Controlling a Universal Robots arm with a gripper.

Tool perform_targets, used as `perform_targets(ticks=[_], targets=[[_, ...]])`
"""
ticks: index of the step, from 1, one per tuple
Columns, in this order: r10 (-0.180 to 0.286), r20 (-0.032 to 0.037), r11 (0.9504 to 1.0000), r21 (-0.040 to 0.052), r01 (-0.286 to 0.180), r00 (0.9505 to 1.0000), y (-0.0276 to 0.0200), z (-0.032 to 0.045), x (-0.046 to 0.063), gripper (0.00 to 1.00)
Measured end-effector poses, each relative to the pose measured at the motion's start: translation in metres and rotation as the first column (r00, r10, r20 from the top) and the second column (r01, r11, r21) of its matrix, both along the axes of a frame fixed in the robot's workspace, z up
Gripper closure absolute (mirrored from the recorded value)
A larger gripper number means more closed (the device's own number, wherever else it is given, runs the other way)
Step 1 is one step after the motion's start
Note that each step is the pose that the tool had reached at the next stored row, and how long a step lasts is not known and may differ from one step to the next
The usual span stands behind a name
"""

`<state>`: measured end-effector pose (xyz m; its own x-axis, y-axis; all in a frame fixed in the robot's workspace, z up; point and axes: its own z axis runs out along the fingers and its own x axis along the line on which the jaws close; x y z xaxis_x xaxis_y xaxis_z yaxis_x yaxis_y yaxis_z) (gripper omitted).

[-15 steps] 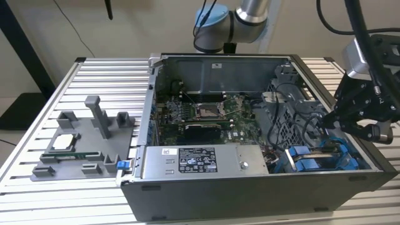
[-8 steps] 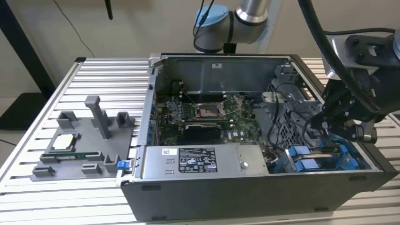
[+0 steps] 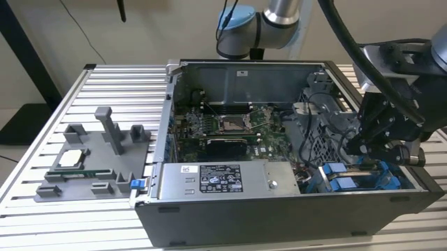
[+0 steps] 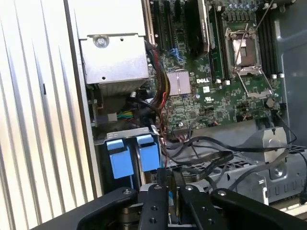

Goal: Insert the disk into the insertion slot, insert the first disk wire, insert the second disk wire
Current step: 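Insert the second disk wire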

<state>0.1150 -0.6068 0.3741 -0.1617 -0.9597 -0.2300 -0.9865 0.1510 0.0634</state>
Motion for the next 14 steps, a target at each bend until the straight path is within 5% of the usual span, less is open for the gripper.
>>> perform_targets(ticks=[2, 4, 14], targets=[[0.005, -0.0001, 0.9996, -0.0266, -0.005, 1.0, 0.0, -0.0003, -0.0006, 1.0], [0.008, -0.0001, 0.9992, -0.0388, -0.008, 1.0, 0.0, -0.0014, -0.0007, 1.0], [0.01, 0.0004, 0.999, -0.043, -0.01, 0.9999, 0.0, -0.0045, -0.0013, 1.0]])
